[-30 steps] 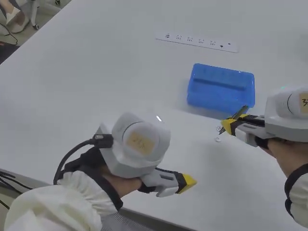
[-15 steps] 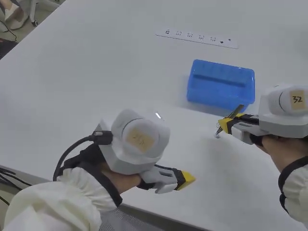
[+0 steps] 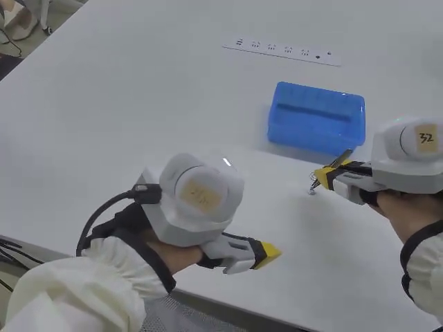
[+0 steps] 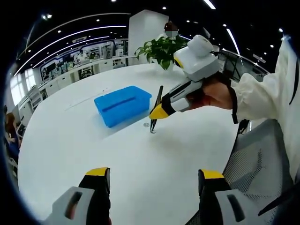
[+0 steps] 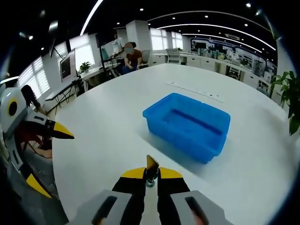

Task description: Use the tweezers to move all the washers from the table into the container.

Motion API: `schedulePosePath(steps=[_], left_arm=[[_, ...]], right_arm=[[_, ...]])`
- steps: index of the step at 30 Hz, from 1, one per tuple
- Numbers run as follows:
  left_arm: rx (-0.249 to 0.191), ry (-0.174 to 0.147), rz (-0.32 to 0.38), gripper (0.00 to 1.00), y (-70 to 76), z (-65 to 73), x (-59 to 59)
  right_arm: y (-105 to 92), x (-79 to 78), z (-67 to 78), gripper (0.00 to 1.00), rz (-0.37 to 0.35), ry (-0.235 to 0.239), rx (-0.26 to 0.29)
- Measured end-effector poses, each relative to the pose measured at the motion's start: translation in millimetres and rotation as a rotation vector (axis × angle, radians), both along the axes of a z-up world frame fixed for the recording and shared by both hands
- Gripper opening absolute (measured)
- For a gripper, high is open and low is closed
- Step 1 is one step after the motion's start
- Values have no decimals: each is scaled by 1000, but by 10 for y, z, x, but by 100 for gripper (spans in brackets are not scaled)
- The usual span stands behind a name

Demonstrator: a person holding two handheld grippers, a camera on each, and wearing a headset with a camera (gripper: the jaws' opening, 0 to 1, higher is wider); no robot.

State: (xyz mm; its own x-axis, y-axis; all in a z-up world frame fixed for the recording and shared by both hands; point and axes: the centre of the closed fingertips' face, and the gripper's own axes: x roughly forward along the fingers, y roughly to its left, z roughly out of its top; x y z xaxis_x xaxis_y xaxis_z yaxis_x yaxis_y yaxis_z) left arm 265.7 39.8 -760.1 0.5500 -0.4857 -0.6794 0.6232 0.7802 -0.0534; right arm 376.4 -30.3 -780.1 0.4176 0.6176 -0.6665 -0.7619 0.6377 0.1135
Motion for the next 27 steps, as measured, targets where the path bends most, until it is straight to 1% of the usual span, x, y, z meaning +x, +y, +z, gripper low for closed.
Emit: schedulePosePath(steps=[3, 6, 13, 18, 22, 27], left_arm=[[1, 0, 1, 78, 1, 0, -3], [2, 2, 1, 78, 2, -8, -11], [-1, 1, -2, 78, -13, -6, -14], [-2, 1, -2, 78, -21, -3, -7], [-1, 0, -3, 78, -21, 5, -3], [3, 2, -3, 78, 1, 2, -1]], right_arm=[[-6, -20, -14, 5, 0, 1, -3], [5, -10, -12, 5, -12, -5, 10], [14, -18, -22, 4, -16, -29, 10], [13, -5, -21, 4, -18, -26, 10], [21, 8, -13, 4, -22, 0, 7], [45, 7, 92, 4, -9, -18, 14]])
